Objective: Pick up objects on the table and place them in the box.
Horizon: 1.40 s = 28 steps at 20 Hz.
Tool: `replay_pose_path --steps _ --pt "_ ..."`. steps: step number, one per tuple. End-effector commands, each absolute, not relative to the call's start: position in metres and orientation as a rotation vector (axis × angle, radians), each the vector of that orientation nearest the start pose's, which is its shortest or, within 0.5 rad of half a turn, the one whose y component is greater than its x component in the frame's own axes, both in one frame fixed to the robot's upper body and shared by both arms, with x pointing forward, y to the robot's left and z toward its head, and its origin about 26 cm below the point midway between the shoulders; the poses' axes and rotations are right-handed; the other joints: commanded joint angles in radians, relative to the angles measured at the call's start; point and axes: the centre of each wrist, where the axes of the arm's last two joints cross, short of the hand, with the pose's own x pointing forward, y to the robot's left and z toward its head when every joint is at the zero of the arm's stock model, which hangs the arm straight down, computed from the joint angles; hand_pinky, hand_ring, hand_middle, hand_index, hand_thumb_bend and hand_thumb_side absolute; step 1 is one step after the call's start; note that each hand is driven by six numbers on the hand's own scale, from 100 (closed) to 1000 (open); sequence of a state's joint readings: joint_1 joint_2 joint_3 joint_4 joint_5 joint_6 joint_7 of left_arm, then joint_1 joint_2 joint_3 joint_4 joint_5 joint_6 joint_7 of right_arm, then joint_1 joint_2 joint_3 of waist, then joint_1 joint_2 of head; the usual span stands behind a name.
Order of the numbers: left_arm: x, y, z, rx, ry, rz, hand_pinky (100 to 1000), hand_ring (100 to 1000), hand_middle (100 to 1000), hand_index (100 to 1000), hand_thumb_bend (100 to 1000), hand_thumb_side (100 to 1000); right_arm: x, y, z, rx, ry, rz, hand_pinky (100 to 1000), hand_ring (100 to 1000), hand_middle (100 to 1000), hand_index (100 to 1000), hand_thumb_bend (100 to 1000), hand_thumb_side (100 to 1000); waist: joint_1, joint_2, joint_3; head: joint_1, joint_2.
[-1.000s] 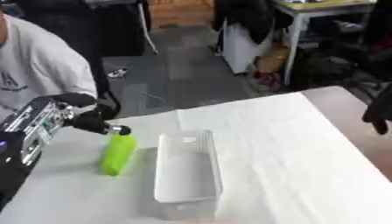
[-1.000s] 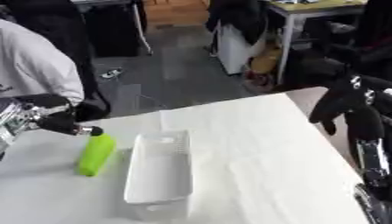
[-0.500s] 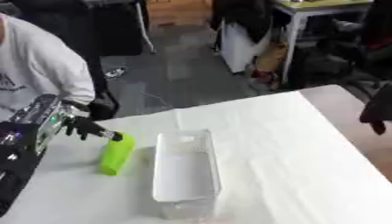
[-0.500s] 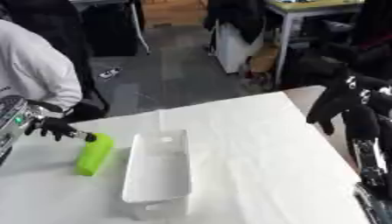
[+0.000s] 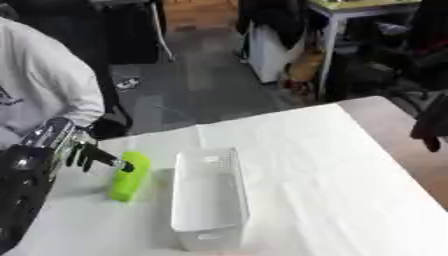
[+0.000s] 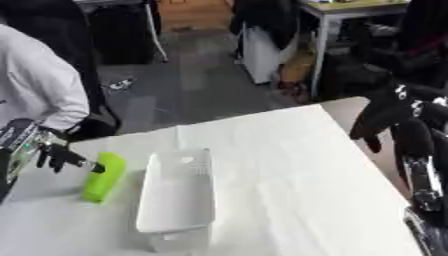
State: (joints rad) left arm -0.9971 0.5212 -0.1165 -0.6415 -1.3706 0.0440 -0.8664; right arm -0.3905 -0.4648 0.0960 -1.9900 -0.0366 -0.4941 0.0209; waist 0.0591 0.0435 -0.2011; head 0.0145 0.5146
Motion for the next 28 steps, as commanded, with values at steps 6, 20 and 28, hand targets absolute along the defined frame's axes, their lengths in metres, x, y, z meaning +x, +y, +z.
replay_pose_path --steps 6,20,28 --pt "0.492 0.341 0.178 0.903 -0.306 -1.474 301 553 589 536 727 1000 0.305 -0.246 0.236 -0.040 3.281 -0.838 100 381 436 519 100 713 -0.001 -0.008 -0.011 0.020 -0.014" --pt "0.494 0.329 0.167 0.935 -0.345 -1.480 285 535 557 516 624 950 0.306 -0.243 0.240 -0.060 3.268 -0.837 100 381 436 519 100 711 0.003 -0.001 -0.025 0.036 -0.015" --pt "0.494 0.327 0.161 0.958 -0.373 -1.492 290 526 547 537 617 845 0.306 -0.242 0.241 -0.068 3.263 -0.840 100 381 436 519 100 710 0.003 0.001 -0.029 0.037 -0.016"
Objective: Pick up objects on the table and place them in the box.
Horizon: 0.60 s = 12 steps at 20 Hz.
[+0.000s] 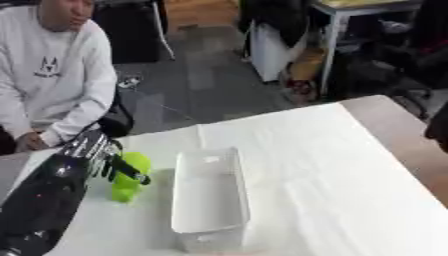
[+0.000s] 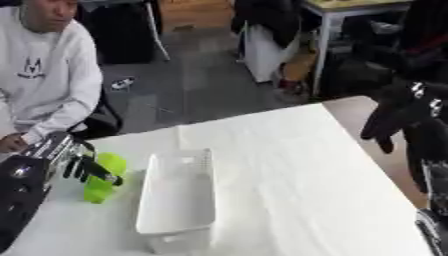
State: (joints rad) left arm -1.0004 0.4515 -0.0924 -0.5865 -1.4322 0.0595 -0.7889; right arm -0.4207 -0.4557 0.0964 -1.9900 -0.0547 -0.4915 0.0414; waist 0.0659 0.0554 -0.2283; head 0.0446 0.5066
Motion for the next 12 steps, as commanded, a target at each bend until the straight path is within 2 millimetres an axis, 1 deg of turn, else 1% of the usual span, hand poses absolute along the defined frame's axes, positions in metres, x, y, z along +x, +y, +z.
replay_pose_path --steps 1,4,12 --pt "0.494 0.327 0.160 0.959 -0.374 -1.493 293 529 549 541 618 840 0.306 -0.242 0.242 -0.069 3.263 -0.840 100 381 436 519 100 710 -0.003 -0.010 -0.002 0.007 -0.008" --pt "0.493 0.327 0.155 0.962 -0.378 -1.498 304 534 560 554 618 840 0.306 -0.242 0.242 -0.071 3.261 -0.839 100 381 436 519 100 711 -0.004 -0.009 -0.003 0.007 -0.008" --pt "0.491 0.329 0.146 1.019 -0.373 -1.492 305 535 560 530 591 845 0.307 -0.242 0.243 -0.076 3.256 -0.836 100 381 436 519 100 708 -0.004 -0.006 -0.006 0.006 -0.006"
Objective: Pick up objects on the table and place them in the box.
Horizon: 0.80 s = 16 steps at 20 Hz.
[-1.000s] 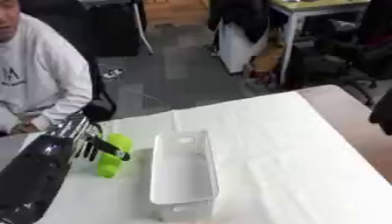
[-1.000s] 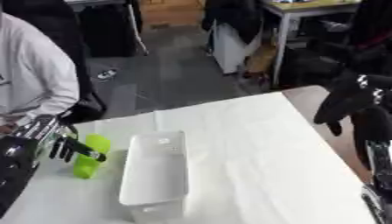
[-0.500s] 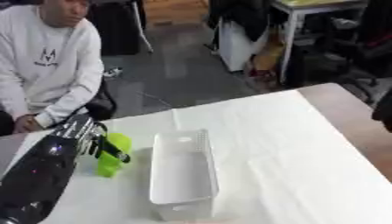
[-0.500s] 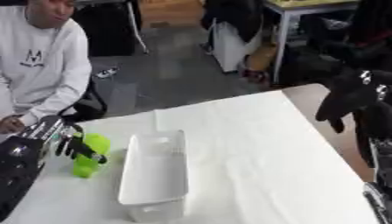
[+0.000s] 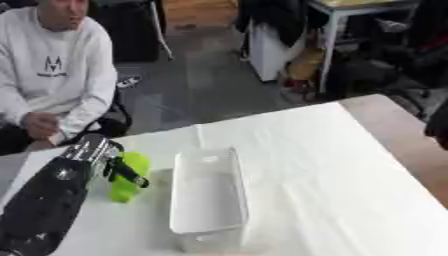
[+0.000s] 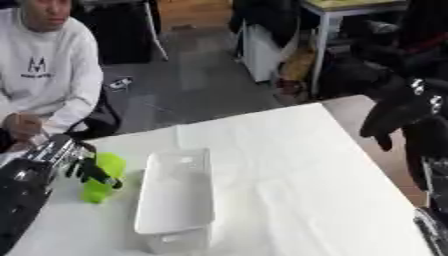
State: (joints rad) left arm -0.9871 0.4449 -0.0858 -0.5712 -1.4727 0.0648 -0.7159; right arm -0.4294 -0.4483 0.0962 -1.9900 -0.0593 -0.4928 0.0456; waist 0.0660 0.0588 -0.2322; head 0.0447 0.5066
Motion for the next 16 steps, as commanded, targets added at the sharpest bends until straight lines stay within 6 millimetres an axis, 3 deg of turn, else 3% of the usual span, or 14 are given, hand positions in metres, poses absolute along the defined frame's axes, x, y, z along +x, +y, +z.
replay_pose_path --steps 1,16 --pt "0.491 0.329 0.145 1.026 -0.370 -1.488 305 535 560 523 582 846 0.307 -0.242 0.244 -0.077 3.255 -0.836 100 381 436 519 100 707 -0.004 -0.009 -0.003 0.006 -0.006" --pt "0.490 0.330 0.134 1.053 -0.319 -1.460 323 547 581 546 569 826 0.307 -0.241 0.246 -0.092 3.248 -0.832 100 381 436 519 100 706 -0.004 -0.006 -0.009 0.009 -0.012"
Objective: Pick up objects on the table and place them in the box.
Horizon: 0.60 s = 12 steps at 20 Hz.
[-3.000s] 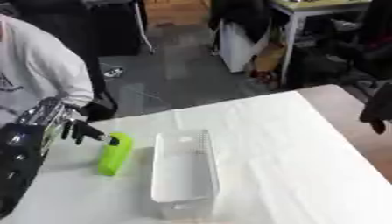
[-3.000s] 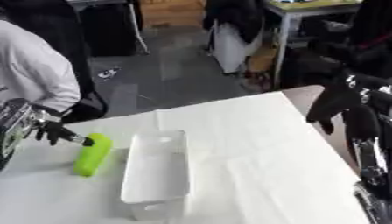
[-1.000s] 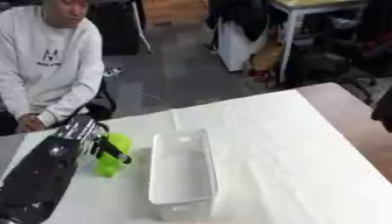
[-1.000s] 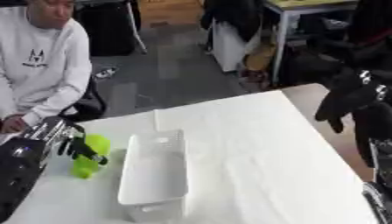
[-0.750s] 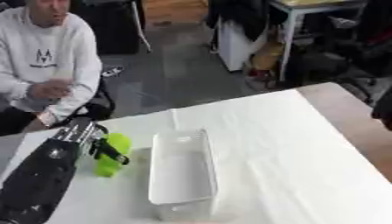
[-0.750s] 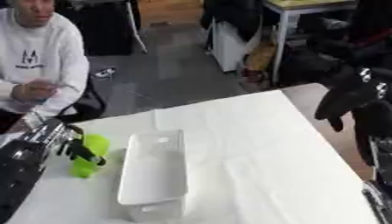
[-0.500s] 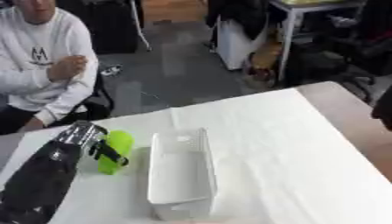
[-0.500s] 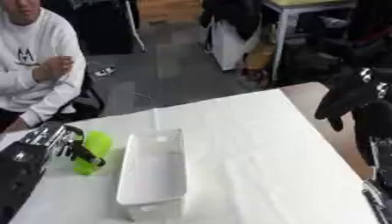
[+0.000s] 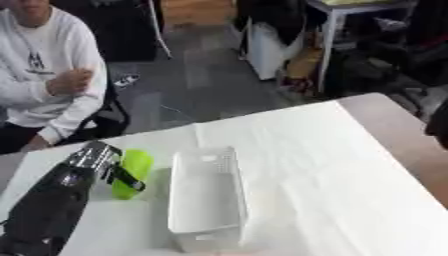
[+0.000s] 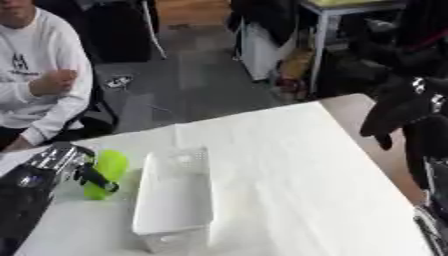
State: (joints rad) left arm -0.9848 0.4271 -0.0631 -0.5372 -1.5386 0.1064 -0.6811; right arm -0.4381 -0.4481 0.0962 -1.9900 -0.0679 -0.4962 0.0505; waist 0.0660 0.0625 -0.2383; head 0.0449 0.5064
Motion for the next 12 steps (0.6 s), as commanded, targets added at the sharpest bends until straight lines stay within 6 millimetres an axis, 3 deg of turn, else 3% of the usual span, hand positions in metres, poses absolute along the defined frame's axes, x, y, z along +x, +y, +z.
replay_pose_path --steps 1,12 --pt "0.4899 0.3307 0.1333 1.056 -0.316 -1.458 326 549 583 547 569 828 0.3069 -0.2405 0.2456 -0.093 3.247 -0.832 100 381 436 519 100 706 -0.004 -0.009 -0.003 0.008 -0.012" --pt "0.4888 0.3301 0.1258 1.084 -0.300 -1.453 338 557 595 542 530 817 0.3070 -0.2397 0.2460 -0.103 3.243 -0.837 100 382 436 519 100 706 -0.004 -0.006 -0.005 0.011 -0.019"
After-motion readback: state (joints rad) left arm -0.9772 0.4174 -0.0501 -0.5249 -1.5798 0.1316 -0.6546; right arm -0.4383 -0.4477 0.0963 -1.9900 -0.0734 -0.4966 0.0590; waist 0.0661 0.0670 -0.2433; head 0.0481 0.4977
